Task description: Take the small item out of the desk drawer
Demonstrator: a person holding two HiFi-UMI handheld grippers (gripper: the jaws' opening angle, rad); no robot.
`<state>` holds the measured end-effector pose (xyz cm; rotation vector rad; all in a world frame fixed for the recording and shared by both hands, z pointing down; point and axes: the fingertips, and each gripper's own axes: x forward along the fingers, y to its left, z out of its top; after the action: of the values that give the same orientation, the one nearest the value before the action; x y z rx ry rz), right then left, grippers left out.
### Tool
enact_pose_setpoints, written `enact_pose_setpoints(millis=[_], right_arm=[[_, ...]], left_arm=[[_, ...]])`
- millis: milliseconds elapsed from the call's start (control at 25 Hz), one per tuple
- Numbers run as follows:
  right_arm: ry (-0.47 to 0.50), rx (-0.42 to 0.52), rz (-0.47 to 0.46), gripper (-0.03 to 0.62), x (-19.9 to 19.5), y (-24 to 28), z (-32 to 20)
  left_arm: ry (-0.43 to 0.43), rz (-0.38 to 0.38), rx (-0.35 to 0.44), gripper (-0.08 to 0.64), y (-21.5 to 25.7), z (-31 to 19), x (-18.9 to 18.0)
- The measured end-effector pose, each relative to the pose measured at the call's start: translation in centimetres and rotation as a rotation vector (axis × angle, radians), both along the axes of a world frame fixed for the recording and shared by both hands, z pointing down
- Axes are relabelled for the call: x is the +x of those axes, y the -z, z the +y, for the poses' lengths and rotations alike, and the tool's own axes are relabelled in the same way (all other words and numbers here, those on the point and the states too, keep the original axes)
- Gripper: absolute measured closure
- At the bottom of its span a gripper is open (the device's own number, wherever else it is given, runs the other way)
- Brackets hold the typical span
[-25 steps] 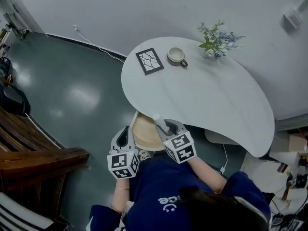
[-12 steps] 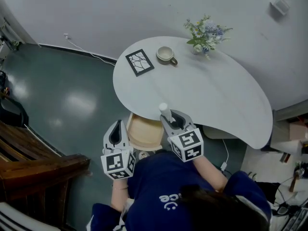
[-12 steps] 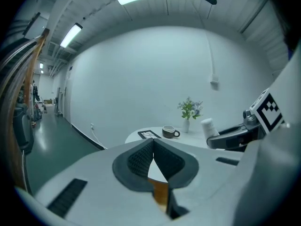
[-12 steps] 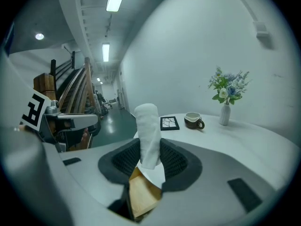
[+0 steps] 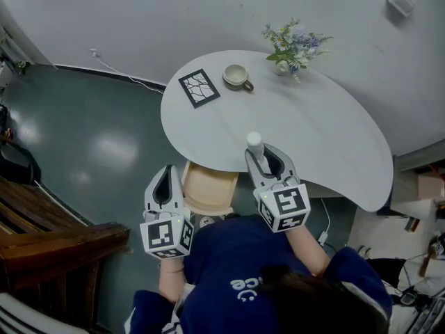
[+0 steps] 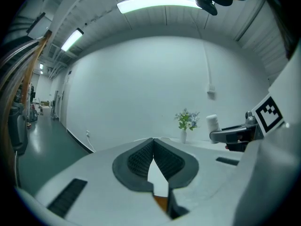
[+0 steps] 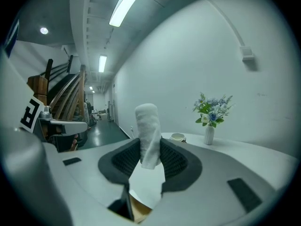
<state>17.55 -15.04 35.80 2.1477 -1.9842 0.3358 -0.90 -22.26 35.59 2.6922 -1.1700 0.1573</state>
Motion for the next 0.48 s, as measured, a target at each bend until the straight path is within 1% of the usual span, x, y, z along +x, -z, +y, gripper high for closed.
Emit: enact_pose_setpoints(millis=[240, 480], right_arm=[[-0.011, 0.01, 0.002, 0.456, 0.06, 0.05, 0.48], [0.0, 0.011, 0.004, 0.456, -0.53, -0.16, 0.47]], left_arm=[[-0.01, -0.002, 0.022, 0.555, 0.69, 0.49, 0.34], [-0.009, -0.003, 0.022, 0.555, 0.56, 0.69, 0.1]])
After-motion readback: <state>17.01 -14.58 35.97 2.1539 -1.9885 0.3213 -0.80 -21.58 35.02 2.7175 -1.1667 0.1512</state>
